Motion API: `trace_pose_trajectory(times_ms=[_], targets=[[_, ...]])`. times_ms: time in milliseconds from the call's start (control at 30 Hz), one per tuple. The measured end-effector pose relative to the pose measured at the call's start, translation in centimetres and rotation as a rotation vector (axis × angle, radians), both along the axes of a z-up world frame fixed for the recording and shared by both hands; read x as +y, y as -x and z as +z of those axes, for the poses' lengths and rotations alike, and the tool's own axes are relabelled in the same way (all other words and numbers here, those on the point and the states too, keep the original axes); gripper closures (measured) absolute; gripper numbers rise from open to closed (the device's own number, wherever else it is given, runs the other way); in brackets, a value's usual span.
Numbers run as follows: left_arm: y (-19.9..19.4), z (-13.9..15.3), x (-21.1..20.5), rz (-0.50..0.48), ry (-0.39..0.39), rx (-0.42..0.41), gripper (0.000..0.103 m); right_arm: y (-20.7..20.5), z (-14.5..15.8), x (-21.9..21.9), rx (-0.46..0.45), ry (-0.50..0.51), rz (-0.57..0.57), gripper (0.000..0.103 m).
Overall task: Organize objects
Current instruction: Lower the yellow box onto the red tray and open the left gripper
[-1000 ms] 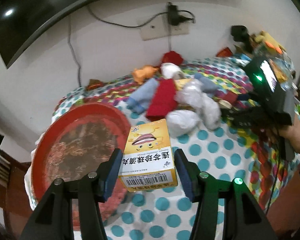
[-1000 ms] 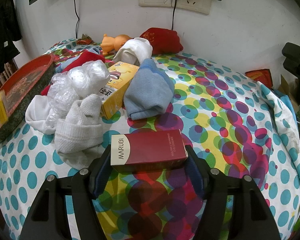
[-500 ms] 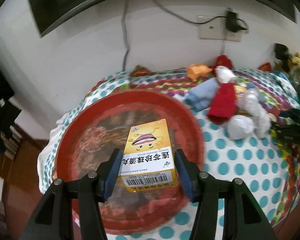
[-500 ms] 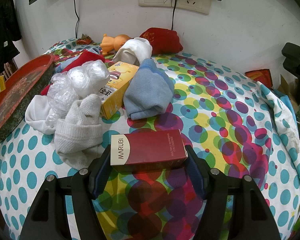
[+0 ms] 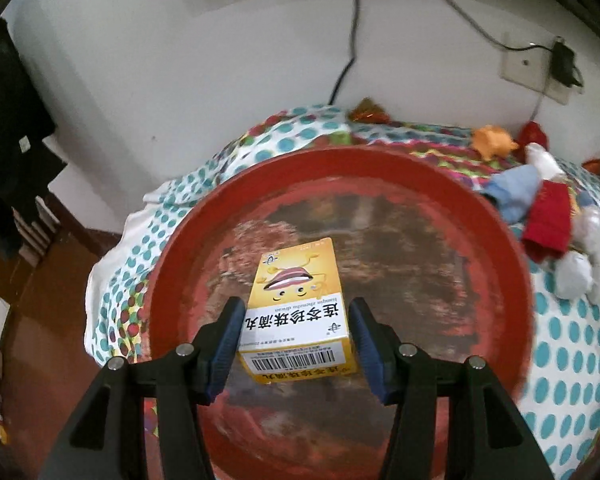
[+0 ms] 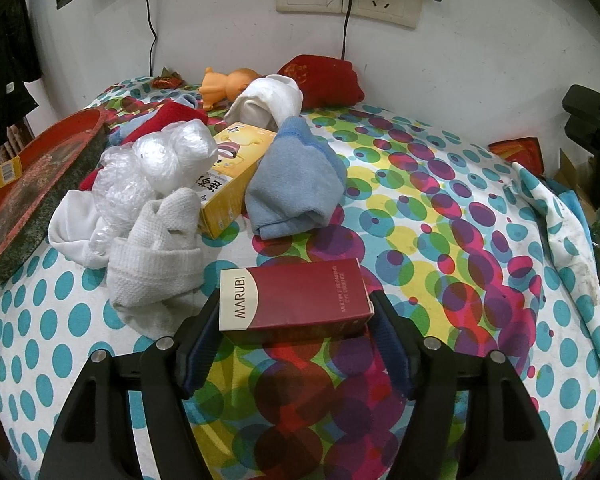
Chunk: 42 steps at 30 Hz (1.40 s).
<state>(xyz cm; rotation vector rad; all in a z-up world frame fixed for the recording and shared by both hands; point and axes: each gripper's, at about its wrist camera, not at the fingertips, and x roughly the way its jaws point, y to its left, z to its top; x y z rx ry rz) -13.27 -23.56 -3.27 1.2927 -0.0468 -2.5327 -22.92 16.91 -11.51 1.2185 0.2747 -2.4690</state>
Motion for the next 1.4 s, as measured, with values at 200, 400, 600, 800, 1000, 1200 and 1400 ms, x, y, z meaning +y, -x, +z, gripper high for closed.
trace_pose_trajectory(times_ms=[200,400,600,800,1000,1200,1400], targets=[[0.9,-1.5,-3.2,0.045,-0.002,-0.024,0.048,0.0,0.0,0.0,0.0,0.0,0.0,0.036],[1.1,-2.3,-4.6,0.042,0.029,-0.015,0.048,0.0,0.0,-0.1,0.0,-0.001,-0.001,0.036],[1.2,-2.8,-5.7,0.061,0.03,-0.025,0.048,0.0,0.0,0.1,0.0,-0.001,-0.001,0.036],[0.9,-3.3,-5.9,0.072,0.014,-0.056,0.047,0.0,0.0,0.1,-0.001,-0.002,-0.003,0.035],[0.1,-3.5,-5.7,0.072,-0.031,-0.052,0.047,0.1,-0.1,0.0,-0.001,-0.003,-0.005,0.035],[-2.0,-2.7,-4.0,0.042,-0.05,-0.02,0.047,0.1,-0.1,0.1,0.003,-0.003,0.003,0.04],[-4.8,-2.1,-1.6,0.003,-0.047,-0.001,0.046,0.1,0.0,0.4,0.014,-0.017,-0.006,0.043]])
